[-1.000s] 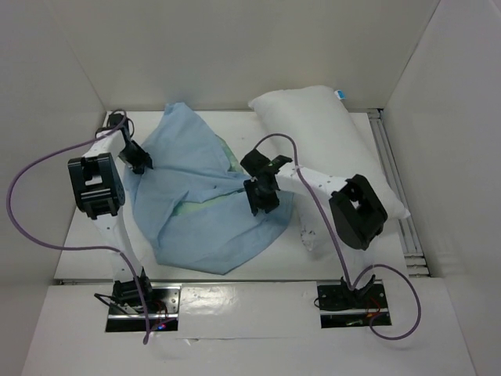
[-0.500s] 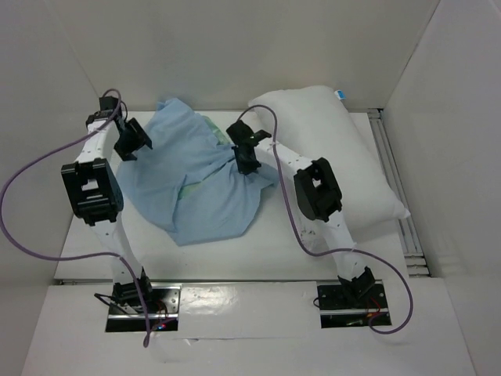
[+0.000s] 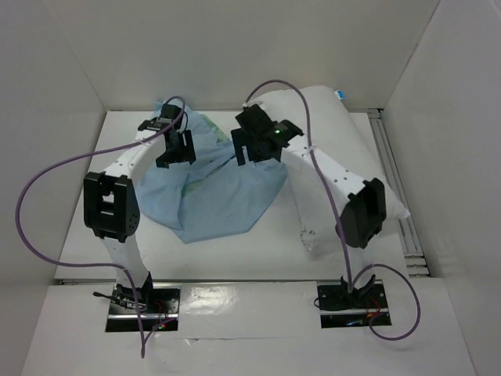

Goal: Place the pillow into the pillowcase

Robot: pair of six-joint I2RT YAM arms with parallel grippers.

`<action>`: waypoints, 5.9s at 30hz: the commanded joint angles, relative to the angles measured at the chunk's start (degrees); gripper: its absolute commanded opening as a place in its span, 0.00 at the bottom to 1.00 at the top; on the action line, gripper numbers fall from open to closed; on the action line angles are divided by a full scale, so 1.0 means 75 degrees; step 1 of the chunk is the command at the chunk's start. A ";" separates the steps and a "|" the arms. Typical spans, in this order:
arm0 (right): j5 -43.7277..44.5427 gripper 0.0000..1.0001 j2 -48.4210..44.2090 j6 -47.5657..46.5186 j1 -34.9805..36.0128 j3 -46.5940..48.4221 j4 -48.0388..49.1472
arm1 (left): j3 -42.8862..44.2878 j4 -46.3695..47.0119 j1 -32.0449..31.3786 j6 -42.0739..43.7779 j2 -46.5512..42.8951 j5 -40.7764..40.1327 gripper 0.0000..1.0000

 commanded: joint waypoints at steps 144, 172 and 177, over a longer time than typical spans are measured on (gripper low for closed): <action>-0.3536 0.00 -0.0138 -0.0158 0.2569 0.0988 -0.1845 | -0.0666 0.0100 0.1340 -0.0427 -0.2238 0.3730 0.00; -0.3444 0.00 0.1868 -0.0524 0.1553 0.3383 -0.2060 | -0.2247 -0.0122 0.1644 -0.0123 -0.4464 0.4350 0.00; -0.3033 0.00 0.0699 0.0157 0.0802 0.2221 -0.1145 | -0.2248 -0.0461 0.1644 0.0088 -0.4616 0.4128 0.00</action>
